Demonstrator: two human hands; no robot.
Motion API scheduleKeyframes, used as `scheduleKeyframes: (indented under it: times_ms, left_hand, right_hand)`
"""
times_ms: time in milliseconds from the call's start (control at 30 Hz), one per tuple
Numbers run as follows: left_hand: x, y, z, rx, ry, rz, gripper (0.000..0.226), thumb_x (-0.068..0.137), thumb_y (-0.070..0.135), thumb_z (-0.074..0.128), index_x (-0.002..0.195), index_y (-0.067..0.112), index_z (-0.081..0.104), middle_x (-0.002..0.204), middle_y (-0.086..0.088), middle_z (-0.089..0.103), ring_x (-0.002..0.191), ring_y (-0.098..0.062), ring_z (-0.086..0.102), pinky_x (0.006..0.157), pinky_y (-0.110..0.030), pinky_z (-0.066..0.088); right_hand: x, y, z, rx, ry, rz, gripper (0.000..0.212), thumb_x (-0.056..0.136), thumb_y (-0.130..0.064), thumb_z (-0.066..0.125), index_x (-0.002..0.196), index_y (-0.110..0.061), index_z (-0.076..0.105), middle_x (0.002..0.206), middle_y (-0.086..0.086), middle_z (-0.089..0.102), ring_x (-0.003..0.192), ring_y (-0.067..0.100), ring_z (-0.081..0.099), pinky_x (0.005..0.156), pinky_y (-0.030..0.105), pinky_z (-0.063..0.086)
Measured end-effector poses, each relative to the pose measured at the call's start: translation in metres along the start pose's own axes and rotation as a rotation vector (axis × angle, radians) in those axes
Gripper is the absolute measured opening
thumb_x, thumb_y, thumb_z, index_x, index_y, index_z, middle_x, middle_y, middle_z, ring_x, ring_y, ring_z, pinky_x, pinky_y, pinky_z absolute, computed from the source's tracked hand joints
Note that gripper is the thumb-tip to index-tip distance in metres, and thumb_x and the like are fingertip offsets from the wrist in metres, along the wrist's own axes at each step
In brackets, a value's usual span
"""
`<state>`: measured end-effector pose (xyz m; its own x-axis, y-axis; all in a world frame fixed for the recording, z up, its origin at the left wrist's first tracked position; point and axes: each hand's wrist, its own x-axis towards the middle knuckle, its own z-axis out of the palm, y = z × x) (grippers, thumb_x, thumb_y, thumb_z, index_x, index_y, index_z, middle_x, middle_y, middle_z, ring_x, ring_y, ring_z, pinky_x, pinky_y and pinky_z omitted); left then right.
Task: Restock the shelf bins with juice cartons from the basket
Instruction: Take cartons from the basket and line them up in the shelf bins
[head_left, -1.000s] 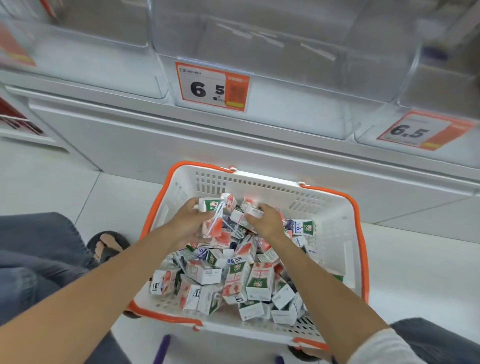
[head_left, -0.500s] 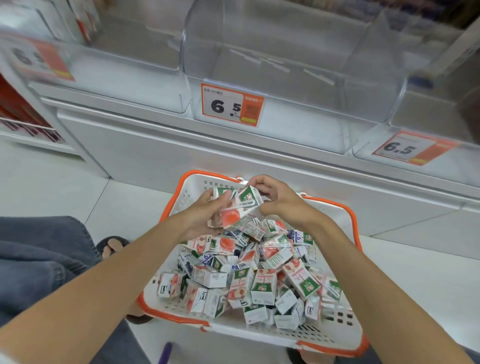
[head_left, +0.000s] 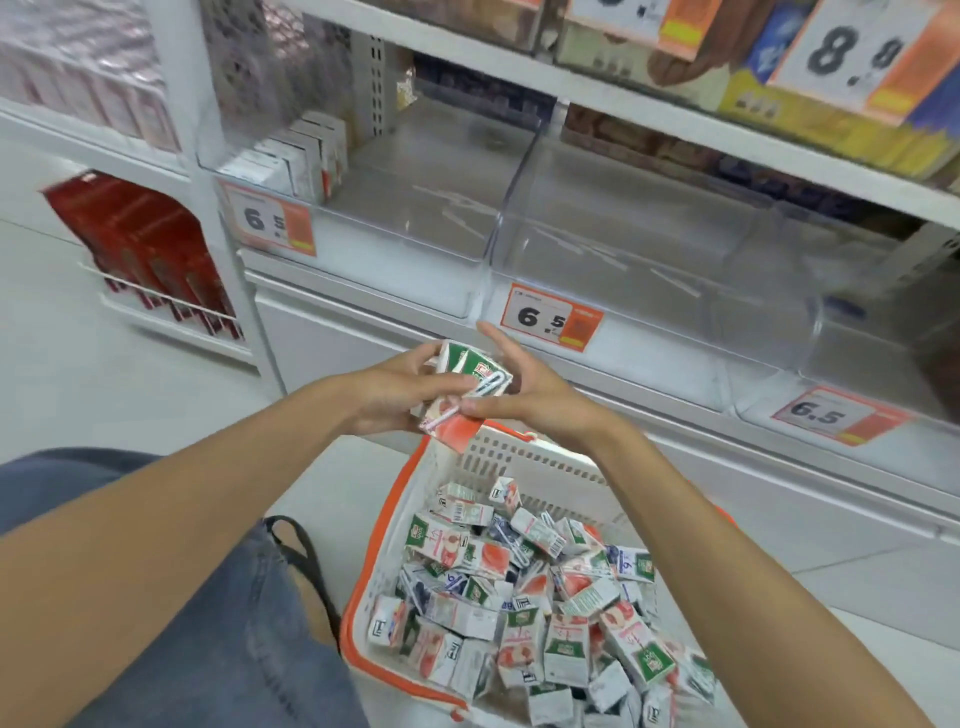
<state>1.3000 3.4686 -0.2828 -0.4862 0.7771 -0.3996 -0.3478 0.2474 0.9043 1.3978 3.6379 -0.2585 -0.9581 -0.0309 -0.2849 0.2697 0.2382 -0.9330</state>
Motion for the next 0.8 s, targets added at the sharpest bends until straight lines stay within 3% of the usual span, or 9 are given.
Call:
scheduleKeyframes:
  times_ms: [133, 233, 300, 367, 467, 567, 633, 700, 800]
  left_hand:
    - [-0.030, 0.050, -0.039, 0.038, 0.041, 0.149, 0.053, 0.072, 0.030, 0.074, 0.122, 0.030, 0.057, 0.116, -0.009, 0.068, 0.097, -0.023, 0.067, 0.083, -0.039, 0.053]
    - [-0.050, 0.087, -0.072, 0.026, 0.153, 0.301, 0.052, 0.070, 0.041, 0.071, 0.120, 0.043, 0.057, 0.117, 0.006, 0.069, 0.096, -0.009, 0.069, 0.071, -0.025, 0.055]
    - [-0.051, 0.104, -0.096, 0.041, 0.329, 0.406, 0.066, 0.072, 0.054, 0.066, 0.134, 0.039, 0.048, 0.126, 0.007, 0.063, 0.102, -0.006, 0.066, 0.070, -0.020, 0.054]
    - [-0.041, 0.110, -0.123, 0.154, 0.589, 0.481, 0.061, 0.086, 0.051, 0.061, 0.141, 0.030, 0.045, 0.133, 0.001, 0.056, 0.109, -0.013, 0.062, 0.079, -0.020, 0.050]
    - [-0.019, 0.095, -0.169, 0.693, 0.899, 0.459, 0.063, 0.091, 0.046, 0.059, 0.146, 0.019, 0.041, 0.147, -0.007, 0.044, 0.132, -0.022, 0.044, 0.105, -0.030, 0.036]
    - [0.000, 0.067, -0.202, 1.232, 1.019, 0.246, 0.094, 0.081, 0.068, 0.054, 0.153, 0.019, 0.019, 0.161, -0.006, 0.016, 0.146, -0.029, 0.016, 0.115, -0.049, 0.025]
    - [0.012, 0.047, -0.213, 1.356, 1.043, 0.218, 0.102, 0.080, 0.074, 0.046, 0.155, 0.018, 0.007, 0.163, -0.007, 0.002, 0.149, -0.030, 0.007, 0.115, -0.052, 0.023]
    - [0.018, 0.035, -0.220, 1.417, 1.107, 0.300, 0.100, 0.081, 0.071, 0.045, 0.155, 0.016, 0.006, 0.163, -0.008, 0.006, 0.148, -0.032, 0.011, 0.113, -0.052, 0.027]
    - [0.021, 0.028, -0.223, 1.414, 1.164, 0.419, 0.094, 0.083, 0.063, 0.055, 0.154, 0.014, 0.017, 0.160, -0.010, 0.020, 0.145, -0.034, 0.021, 0.105, -0.052, 0.036]
  right_hand:
    - [0.036, -0.067, 0.014, -0.070, 0.052, -0.128, 0.087, 0.072, -0.006, 0.083, 0.144, -0.026, 0.039, 0.124, 0.016, 0.058, 0.106, 0.027, 0.066, 0.097, 0.037, 0.053]
    - [0.069, -0.110, 0.024, -0.117, 0.161, -0.257, 0.083, 0.067, -0.005, 0.087, 0.138, -0.014, 0.046, 0.121, 0.011, 0.064, 0.096, 0.013, 0.066, 0.092, 0.030, 0.054]
    - [0.094, -0.134, 0.025, -0.116, 0.232, -0.331, 0.073, 0.066, -0.006, 0.087, 0.129, -0.016, 0.052, 0.111, 0.004, 0.067, 0.085, 0.002, 0.065, 0.079, 0.018, 0.054]
    - [0.123, -0.151, 0.025, -0.093, 0.305, -0.393, 0.064, 0.065, -0.004, 0.087, 0.117, -0.021, 0.055, 0.100, -0.003, 0.067, 0.074, -0.004, 0.064, 0.067, 0.011, 0.050]
    - [0.172, -0.158, 0.024, -0.090, 0.433, -0.409, 0.074, 0.062, -0.002, 0.087, 0.126, -0.008, 0.050, 0.107, 0.004, 0.064, 0.077, 0.001, 0.062, 0.068, 0.011, 0.049]
    - [0.218, -0.153, 0.027, -0.157, 0.476, -0.344, 0.092, 0.057, -0.010, 0.091, 0.134, -0.006, 0.042, 0.119, 0.010, 0.061, 0.096, 0.015, 0.065, 0.082, 0.024, 0.054]
    - [0.243, -0.144, 0.031, -0.249, 0.445, -0.297, 0.100, 0.054, -0.015, 0.093, 0.138, -0.007, 0.038, 0.123, 0.009, 0.059, 0.106, 0.018, 0.062, 0.089, 0.026, 0.052]
    - [0.263, -0.135, 0.037, -0.276, 0.313, -0.224, 0.098, 0.061, -0.016, 0.091, 0.142, -0.009, 0.036, 0.127, 0.006, 0.057, 0.104, 0.013, 0.060, 0.087, 0.020, 0.050]
    - [0.279, -0.128, 0.041, -0.139, -0.013, -0.036, 0.067, 0.082, -0.028, 0.074, 0.141, -0.021, 0.044, 0.135, 0.004, 0.055, 0.117, 0.015, 0.056, 0.102, 0.030, 0.047]
